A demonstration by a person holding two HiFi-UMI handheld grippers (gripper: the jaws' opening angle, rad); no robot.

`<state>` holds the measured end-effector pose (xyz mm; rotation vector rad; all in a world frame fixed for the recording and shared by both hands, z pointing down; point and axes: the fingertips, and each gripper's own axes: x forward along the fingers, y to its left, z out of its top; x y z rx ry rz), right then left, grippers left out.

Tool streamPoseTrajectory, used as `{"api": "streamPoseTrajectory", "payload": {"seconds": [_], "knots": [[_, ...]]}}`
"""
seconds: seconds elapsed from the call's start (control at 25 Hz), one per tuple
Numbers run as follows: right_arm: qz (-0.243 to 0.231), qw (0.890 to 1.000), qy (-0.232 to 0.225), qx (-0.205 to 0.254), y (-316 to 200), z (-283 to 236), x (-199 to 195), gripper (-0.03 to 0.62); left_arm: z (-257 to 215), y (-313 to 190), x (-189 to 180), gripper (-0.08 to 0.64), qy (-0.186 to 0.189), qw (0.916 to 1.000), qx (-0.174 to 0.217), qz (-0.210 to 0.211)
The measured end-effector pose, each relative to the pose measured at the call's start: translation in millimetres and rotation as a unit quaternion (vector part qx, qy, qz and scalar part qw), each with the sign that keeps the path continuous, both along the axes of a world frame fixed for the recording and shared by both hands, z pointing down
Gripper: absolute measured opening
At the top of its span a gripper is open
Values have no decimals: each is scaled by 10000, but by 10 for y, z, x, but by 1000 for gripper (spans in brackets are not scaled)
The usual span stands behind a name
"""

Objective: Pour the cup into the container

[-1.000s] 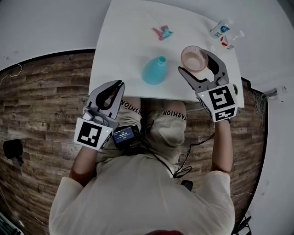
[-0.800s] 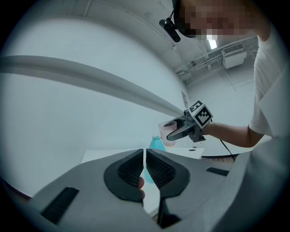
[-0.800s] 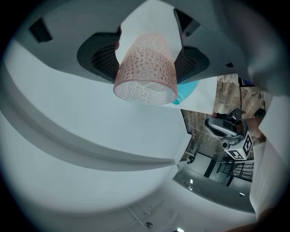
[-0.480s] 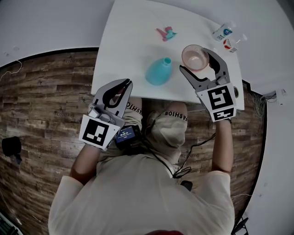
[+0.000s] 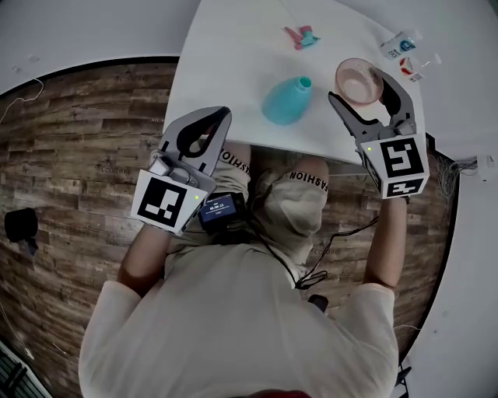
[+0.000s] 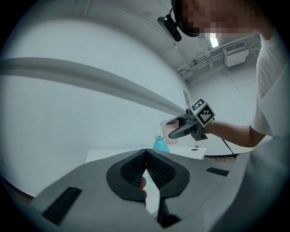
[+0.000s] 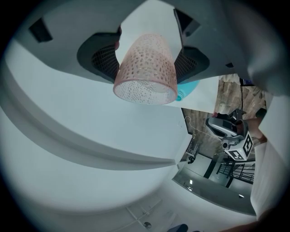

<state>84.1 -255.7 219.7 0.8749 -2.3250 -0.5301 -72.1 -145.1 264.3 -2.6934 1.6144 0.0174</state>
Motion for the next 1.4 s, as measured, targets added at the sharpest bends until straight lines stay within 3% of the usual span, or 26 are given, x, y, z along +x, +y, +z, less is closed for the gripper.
{"api": "streamPoseTrajectory", "payload": {"seconds": [0.4,0.76,1.4], "knots": [[164,9987,-421,-236,19,34,284,368,-39,32,49,11,56,9999,35,141],[333,9984,-438,-155,2,17,513,368,-93,56,84,10,154,9995,23,265],[170,9997,-180,27,-5,-9,282,368,-86,53,93,10,291,9989,-143,331]]}}
